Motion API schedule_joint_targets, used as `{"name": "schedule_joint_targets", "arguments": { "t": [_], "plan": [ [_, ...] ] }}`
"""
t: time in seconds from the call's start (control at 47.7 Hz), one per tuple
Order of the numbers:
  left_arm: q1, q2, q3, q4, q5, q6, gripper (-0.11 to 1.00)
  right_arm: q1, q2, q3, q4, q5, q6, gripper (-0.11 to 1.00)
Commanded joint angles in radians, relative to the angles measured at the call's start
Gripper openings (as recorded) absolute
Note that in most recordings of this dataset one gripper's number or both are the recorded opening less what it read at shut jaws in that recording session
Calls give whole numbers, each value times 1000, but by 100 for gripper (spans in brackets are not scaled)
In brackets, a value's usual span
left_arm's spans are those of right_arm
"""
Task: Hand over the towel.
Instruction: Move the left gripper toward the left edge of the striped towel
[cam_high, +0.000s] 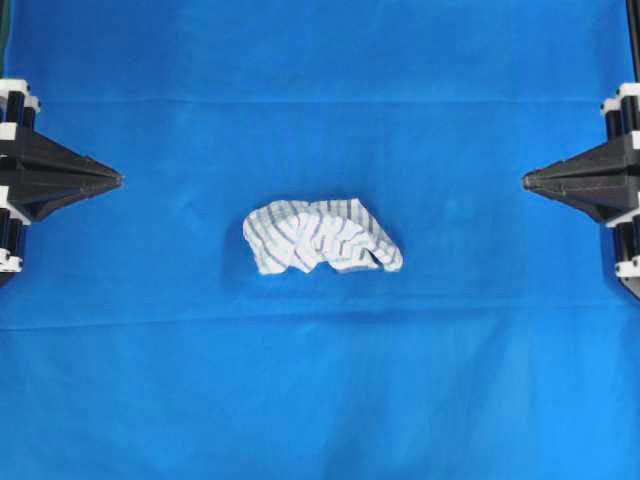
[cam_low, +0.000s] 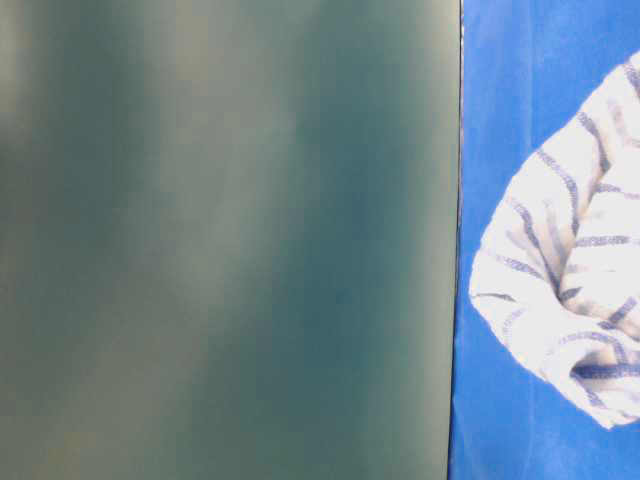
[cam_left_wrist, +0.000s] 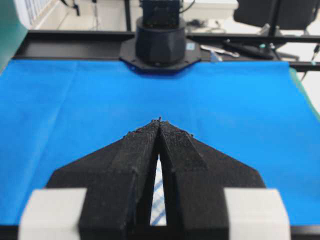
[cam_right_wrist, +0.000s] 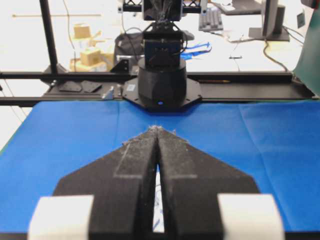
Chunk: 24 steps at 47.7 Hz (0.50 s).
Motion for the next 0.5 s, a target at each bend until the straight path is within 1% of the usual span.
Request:
{"name": "schedule_joint_targets", "arguments": {
  "t": [0.0, 0.252, 0.483],
  "plan": [
    [6, -2, -20, -15, -34, 0, 0, -6, 2, -23, 0, -14, -2, 0],
    [0, 55, -38, -15, -91, 11, 0, -9, 0, -34, 0, -5, 0, 0],
    [0, 225, -124, -15, -118, 15, 1, -8, 3, -32, 2, -2, 6, 0]
  ]
}}
